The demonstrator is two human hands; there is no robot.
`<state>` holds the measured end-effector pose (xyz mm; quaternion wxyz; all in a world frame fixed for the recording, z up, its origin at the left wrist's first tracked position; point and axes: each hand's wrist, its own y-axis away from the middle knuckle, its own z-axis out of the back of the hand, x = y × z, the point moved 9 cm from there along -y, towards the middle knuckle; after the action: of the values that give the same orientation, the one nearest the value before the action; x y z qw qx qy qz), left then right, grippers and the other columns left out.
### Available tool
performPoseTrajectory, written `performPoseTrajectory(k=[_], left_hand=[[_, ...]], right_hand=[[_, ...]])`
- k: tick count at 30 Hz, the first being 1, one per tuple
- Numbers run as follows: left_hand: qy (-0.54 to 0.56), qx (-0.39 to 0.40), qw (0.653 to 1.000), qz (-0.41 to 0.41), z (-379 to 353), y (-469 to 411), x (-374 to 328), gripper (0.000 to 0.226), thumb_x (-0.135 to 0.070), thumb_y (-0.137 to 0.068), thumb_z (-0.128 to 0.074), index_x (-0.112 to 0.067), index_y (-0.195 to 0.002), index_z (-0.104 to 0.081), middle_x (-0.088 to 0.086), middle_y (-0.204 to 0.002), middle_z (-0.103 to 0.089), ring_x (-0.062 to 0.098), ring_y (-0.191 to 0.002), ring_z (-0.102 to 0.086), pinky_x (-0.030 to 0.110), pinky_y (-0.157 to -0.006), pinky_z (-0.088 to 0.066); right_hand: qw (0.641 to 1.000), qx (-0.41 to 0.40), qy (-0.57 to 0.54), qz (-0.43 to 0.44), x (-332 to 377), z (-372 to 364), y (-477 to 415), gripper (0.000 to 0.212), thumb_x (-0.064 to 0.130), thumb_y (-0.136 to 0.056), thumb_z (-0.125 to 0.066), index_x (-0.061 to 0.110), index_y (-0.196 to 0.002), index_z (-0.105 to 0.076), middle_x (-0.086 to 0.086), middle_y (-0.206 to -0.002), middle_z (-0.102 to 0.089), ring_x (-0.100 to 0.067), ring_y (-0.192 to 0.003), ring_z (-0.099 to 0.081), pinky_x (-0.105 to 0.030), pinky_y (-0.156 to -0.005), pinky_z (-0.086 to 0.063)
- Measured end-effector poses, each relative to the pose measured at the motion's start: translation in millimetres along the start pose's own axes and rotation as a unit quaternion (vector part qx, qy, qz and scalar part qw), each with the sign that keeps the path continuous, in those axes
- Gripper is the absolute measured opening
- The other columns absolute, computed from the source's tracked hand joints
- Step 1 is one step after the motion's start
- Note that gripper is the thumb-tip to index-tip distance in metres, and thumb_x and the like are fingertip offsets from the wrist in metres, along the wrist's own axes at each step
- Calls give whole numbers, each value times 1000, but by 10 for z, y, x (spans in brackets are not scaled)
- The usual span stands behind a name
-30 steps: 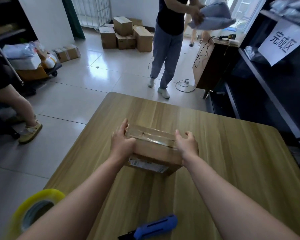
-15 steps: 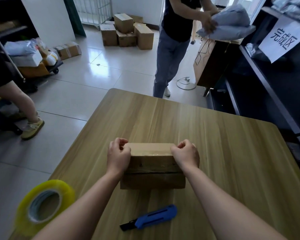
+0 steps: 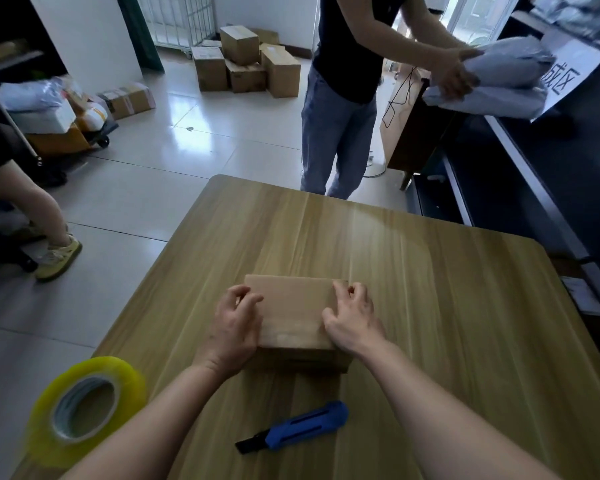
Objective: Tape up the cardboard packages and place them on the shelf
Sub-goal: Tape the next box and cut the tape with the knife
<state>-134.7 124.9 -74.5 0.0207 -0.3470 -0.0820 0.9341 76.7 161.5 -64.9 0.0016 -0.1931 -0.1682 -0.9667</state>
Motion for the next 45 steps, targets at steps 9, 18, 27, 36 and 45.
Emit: performPoseTrajectory(k=[9,18,27,36,45], left_hand=[[-262,123,957,23,-305,-142,-414,84,-50,-77,10,-31,-149,-27,7,-162,-7,22,-149,-2,48,-117,0],[-305,171,936,27,-623,-178,-305,61,-49,-93,2,-32,-150,15,4,-157,27,17,-143,27,58,-112,16],[-316,145,935,72,-378,-130,-76,74,-73,-81,8,-34,-141,27,8,-155,29,25,-144,26,59,-111,20],[-184,112,972,97,-341,-136,51,79,-71,-86,-9,-32,-149,18,4,-160,18,22,-147,15,48,-119,5],[25,78,985,153,-277,-154,173,79,-45,-97,-45,-33,-152,9,0,-161,11,26,-147,-4,48,-119,-17]], right_hand=[[988,-66,129,57,274,-212,-26,60,50,-102,-18,29,-157,-3,-6,-163,15,-24,-150,14,-45,-121,6],[984,-52,152,80,333,-438,-135,79,54,-78,22,32,-154,10,-1,-154,30,-20,-147,25,-46,-118,17],[983,-42,159,80,85,-361,-134,63,59,-98,-3,35,-154,9,-2,-159,27,-18,-146,28,-48,-117,20],[990,-73,73,100,-4,-327,-121,84,75,-79,15,35,-153,10,4,-158,28,-12,-144,31,-39,-117,22],[996,-47,-45,66,-88,-335,-137,71,57,-99,-25,31,-155,11,3,-159,30,-14,-147,24,-37,-119,7]])
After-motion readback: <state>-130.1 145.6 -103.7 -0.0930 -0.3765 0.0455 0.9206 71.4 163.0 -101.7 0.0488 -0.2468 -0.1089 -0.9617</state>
